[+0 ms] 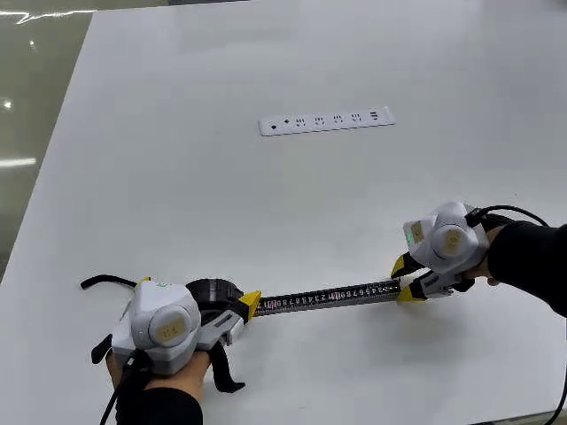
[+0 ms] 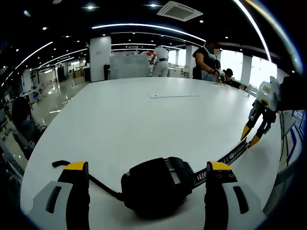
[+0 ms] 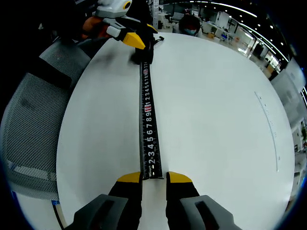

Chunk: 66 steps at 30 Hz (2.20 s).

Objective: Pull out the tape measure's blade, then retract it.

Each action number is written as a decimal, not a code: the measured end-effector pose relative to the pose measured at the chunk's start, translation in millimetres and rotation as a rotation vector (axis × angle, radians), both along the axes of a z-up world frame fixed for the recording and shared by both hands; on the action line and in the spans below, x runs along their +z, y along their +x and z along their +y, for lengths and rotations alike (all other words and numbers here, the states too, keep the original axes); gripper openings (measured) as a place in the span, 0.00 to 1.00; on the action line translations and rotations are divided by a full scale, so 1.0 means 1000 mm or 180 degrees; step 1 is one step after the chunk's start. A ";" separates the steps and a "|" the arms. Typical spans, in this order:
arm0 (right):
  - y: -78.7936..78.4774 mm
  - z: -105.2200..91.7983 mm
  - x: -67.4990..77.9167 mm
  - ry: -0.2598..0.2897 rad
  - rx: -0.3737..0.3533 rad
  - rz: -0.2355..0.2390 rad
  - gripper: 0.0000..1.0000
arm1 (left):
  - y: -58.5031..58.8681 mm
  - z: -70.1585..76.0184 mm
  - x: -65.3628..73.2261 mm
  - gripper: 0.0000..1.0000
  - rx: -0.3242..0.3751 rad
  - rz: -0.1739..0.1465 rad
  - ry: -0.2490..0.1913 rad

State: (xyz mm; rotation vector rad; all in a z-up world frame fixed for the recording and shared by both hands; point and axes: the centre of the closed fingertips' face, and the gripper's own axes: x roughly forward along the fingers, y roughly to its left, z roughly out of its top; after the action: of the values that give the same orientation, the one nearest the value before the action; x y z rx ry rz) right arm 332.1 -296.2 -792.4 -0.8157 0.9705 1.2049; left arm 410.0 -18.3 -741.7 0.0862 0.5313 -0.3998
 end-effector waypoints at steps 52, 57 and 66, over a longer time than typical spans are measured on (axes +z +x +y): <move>0.001 -0.002 -0.003 -0.0379 -0.0455 0.0224 0.09 | -0.012 -0.008 -0.017 0.61 0.0319 0.0444 -0.0169; 0.001 -0.003 -0.004 -0.0273 -0.0350 0.0170 0.09 | -0.012 -0.009 -0.019 0.60 0.0267 0.0453 -0.0084; 0.001 -0.002 -0.005 -0.0441 -0.0405 0.0206 0.09 | -0.013 -0.010 -0.020 0.59 0.0257 0.0446 -0.0052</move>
State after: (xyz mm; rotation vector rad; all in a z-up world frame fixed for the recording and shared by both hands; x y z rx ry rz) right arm 332.9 -297.8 -797.4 -0.8149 1.1517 1.0688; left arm 396.7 -28.2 -761.7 0.0209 0.6674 -0.3329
